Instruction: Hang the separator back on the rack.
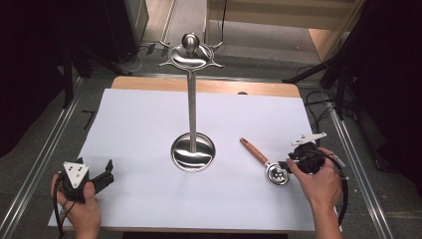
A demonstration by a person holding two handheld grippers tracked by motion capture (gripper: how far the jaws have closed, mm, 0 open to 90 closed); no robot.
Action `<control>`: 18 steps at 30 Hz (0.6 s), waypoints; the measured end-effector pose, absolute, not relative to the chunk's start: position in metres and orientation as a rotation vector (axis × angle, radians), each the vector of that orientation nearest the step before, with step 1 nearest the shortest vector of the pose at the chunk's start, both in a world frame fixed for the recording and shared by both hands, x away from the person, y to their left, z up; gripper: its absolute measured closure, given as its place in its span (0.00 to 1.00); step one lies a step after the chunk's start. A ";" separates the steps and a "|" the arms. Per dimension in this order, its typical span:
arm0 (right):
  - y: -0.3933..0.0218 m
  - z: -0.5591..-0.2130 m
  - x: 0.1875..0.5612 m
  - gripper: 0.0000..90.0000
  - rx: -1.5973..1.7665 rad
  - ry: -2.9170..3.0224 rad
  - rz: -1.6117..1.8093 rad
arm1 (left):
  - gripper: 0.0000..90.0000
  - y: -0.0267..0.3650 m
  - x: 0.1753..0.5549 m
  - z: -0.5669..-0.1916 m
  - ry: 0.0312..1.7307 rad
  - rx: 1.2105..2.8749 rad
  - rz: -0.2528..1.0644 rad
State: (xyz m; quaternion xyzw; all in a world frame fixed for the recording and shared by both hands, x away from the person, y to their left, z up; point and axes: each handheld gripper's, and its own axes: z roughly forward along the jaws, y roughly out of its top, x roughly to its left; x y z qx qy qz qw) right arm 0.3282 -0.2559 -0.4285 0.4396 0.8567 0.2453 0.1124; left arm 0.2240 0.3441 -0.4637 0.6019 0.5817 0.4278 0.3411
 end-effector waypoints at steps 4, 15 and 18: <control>-0.244 -0.428 0.333 0.54 1.280 2.548 0.675 | 0.15 0.346 0.224 -0.464 1.514 1.559 1.102; -0.226 -0.431 0.348 0.56 1.257 2.616 0.621 | 0.15 0.345 0.225 -0.463 1.521 1.570 1.096; -0.223 -0.433 0.351 0.57 1.270 2.626 0.616 | 0.15 0.345 0.225 -0.463 1.526 1.574 1.098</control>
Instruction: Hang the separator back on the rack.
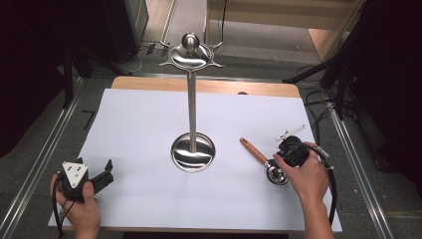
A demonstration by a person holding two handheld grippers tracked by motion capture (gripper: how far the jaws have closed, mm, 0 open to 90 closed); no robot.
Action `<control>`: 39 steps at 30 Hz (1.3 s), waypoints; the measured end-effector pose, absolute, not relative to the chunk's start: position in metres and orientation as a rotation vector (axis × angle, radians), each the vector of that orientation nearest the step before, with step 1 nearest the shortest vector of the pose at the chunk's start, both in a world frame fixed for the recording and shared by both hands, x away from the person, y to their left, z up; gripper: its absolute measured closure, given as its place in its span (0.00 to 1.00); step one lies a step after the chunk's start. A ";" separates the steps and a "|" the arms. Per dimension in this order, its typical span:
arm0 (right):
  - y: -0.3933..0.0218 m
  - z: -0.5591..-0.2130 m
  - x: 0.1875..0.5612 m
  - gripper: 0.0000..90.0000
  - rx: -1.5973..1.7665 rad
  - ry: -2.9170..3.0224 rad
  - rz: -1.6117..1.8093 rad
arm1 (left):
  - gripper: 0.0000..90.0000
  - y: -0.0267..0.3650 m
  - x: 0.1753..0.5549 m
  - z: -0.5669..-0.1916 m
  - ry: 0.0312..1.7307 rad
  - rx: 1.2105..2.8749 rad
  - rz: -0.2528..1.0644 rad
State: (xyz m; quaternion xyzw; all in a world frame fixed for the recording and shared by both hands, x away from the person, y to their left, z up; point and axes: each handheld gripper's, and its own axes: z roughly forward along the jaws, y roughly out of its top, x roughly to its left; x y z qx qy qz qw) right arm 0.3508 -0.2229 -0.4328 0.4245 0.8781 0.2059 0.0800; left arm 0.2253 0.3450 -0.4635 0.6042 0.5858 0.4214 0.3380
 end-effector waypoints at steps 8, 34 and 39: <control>-0.213 -0.429 0.354 0.59 1.278 2.625 0.603 | 0.15 0.345 0.225 -0.463 1.521 1.568 1.094; -0.157 -0.431 0.384 0.62 1.325 2.644 0.374 | 0.15 0.347 0.226 -0.463 1.523 1.576 1.074; -0.147 -0.445 0.390 0.72 1.308 2.696 0.232 | 0.15 0.346 0.227 -0.464 1.531 1.582 1.071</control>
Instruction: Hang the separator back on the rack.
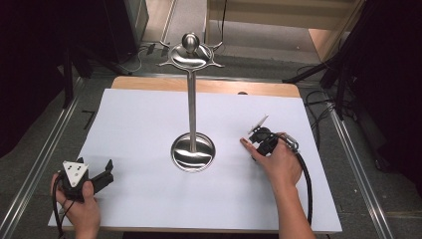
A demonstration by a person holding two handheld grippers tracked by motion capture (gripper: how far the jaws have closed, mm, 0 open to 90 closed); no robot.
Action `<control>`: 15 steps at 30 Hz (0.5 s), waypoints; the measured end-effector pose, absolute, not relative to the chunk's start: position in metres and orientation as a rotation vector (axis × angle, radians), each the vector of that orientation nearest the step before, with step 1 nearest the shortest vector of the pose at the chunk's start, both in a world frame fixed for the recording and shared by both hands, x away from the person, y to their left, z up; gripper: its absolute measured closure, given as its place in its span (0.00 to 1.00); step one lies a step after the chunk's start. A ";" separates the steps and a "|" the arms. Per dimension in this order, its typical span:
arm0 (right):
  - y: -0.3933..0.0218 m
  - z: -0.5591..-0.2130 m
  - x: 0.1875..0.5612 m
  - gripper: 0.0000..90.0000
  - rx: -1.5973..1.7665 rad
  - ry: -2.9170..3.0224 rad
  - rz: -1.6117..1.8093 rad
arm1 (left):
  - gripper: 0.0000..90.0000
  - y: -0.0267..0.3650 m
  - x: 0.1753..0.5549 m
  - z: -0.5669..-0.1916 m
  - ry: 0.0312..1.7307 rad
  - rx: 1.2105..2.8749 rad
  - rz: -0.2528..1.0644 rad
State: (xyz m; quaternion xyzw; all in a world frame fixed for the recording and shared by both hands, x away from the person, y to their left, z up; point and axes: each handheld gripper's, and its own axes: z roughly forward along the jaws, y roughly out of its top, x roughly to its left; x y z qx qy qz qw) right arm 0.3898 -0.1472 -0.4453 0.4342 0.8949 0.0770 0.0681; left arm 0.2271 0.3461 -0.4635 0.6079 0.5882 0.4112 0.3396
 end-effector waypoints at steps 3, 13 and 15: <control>-0.146 -0.445 0.390 0.76 1.332 2.698 0.243 | 0.15 0.346 0.226 -0.463 1.525 1.583 1.075; -0.149 -0.445 0.392 0.77 1.381 2.710 0.249 | 0.15 0.344 0.228 -0.464 1.527 1.602 1.085; -0.150 -0.445 0.392 0.77 1.376 2.713 0.271 | 0.15 0.344 0.227 -0.464 1.523 1.603 1.087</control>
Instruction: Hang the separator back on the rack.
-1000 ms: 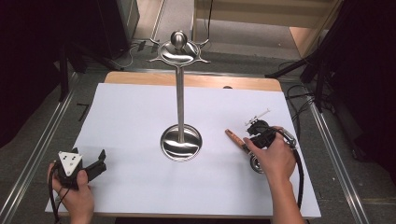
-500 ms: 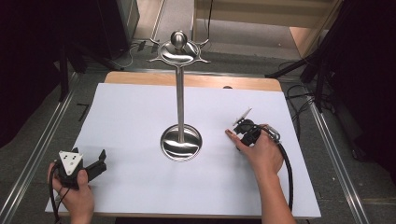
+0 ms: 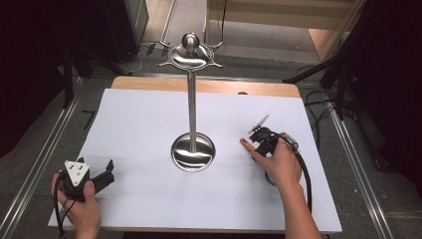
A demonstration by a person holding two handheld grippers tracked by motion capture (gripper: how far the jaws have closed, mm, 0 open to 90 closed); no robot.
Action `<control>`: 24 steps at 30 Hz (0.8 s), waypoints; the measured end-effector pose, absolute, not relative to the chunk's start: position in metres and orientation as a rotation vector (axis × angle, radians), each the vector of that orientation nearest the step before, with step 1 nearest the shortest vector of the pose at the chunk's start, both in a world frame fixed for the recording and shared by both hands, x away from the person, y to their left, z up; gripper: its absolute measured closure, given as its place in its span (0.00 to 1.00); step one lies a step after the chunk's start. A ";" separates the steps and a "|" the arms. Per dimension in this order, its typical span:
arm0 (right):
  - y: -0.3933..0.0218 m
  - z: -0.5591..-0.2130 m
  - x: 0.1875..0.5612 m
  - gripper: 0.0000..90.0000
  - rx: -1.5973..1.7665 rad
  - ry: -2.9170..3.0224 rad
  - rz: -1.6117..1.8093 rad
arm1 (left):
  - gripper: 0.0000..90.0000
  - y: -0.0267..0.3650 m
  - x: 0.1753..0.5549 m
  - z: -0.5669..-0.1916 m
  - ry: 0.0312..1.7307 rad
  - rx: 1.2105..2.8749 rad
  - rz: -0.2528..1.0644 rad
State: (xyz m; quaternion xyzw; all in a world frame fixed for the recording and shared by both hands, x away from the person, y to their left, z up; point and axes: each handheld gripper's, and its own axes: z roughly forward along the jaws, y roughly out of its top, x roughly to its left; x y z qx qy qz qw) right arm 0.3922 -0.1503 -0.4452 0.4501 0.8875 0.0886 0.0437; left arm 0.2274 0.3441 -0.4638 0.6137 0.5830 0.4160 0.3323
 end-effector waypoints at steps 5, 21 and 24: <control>-0.153 -0.445 0.387 0.77 1.324 2.703 0.315 | 0.15 0.343 0.226 -0.464 1.514 1.602 1.091; -0.185 -0.425 0.352 0.77 1.300 2.462 0.762 | 0.15 0.345 0.226 -0.464 1.520 1.589 1.088; -0.186 -0.423 0.347 0.78 1.274 2.424 0.826 | 0.15 0.345 0.226 -0.464 1.519 1.588 1.086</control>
